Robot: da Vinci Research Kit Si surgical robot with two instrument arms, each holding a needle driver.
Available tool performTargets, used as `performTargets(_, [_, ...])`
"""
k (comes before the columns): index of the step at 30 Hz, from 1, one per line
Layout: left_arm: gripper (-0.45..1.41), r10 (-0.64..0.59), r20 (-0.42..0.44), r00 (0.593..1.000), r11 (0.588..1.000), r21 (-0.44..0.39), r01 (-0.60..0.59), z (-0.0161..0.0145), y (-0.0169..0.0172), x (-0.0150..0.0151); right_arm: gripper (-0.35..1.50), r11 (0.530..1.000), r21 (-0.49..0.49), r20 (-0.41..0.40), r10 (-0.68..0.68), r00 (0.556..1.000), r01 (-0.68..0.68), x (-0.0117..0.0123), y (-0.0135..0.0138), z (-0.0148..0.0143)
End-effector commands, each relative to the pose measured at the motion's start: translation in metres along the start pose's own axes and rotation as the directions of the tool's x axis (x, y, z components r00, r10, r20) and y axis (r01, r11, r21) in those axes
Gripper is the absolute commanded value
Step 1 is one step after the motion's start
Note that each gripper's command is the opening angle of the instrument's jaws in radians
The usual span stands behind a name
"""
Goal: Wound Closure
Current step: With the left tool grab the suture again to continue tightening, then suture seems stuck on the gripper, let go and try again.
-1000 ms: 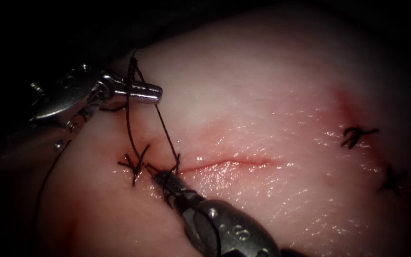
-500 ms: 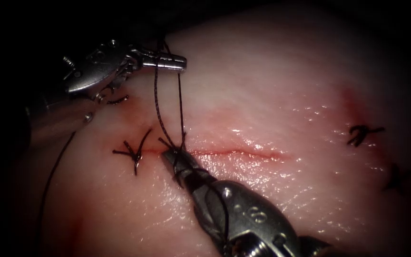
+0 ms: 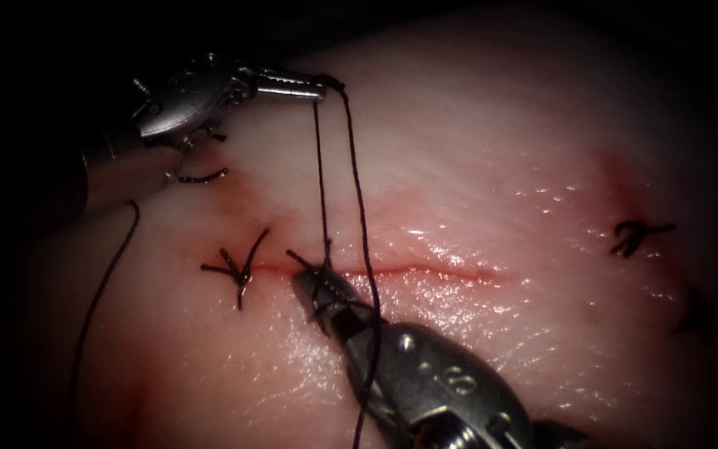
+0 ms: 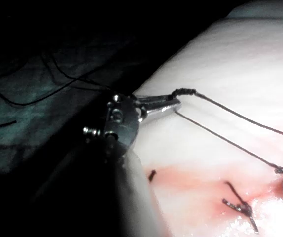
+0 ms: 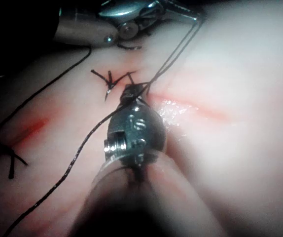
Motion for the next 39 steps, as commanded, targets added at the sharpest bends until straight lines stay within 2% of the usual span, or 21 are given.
performTargets(1, [-0.45,-0.001,0.003,1.000,1.000,-0.001,0.001,0.0006,-0.0011,0.0004,-0.35,1.000,0.001,-0.005,0.007,1.000,-0.007,0.0007,-0.0008,0.0011])
performTargets(12, [-0.45,-0.047,-0.009,0.999,0.997,-0.060,0.046,0.0006,0.0025,0.0015,-0.35,1.000,-0.002,-0.023,0.014,1.000,-0.014,0.0013,-0.0003,0.0021])
performTargets(24, [-0.45,-0.093,-0.026,0.995,0.987,-0.131,0.088,-0.0014,0.0088,0.0061,-0.35,1.000,0.011,-0.060,0.010,0.998,-0.009,0.0019,0.0004,0.0028])
performTargets(33, [-0.45,-0.090,-0.039,0.995,0.976,-0.202,0.081,-0.0027,0.0152,0.0088,-0.35,1.000,-0.012,-0.079,-0.010,0.997,0.009,0.0032,0.0007,0.0067])
performTargets(39, [-0.45,-0.072,-0.043,0.997,0.974,-0.216,0.061,-0.0029,0.0168,0.0103,-0.35,1.000,-0.020,-0.069,-0.007,0.998,0.005,0.0038,0.0011,0.0084])
